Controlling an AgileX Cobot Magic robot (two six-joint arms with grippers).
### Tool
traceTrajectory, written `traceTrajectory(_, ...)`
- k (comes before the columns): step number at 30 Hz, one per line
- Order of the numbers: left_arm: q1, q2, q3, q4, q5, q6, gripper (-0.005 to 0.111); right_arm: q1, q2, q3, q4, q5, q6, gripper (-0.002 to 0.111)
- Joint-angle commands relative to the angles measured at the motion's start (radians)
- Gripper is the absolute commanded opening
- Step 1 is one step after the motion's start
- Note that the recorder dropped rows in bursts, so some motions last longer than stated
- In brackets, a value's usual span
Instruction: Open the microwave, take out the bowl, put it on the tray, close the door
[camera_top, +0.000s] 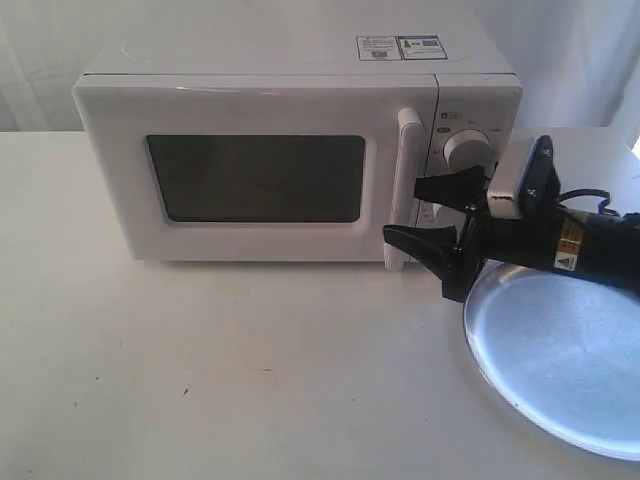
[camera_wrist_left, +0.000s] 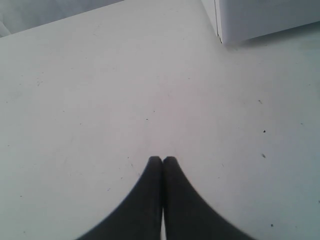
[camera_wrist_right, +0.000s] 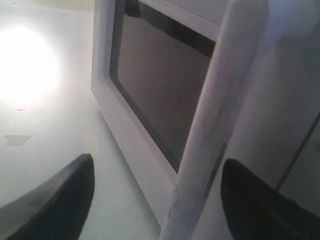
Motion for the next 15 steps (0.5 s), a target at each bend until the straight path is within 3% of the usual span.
traceTrajectory(1, 0.0, -0.002, -0.002, -0.008, 0.001, -0.004, 0.0, 0.055, 0.036, -0.027, 0.109, -0.015, -0.044, 0.063)
traceTrajectory(8, 0.0, -0.002, -0.002, -0.008, 0.001, -0.004, 0.0, 0.103, 0.048, -0.051, 0.098, -0.003, -0.044, 0.048)
traceTrajectory(15, 0.0, -0.002, -0.002, -0.008, 0.001, -0.004, 0.0, 0.163, 0.048, -0.06, 0.008, 0.033, -0.042, 0.013)
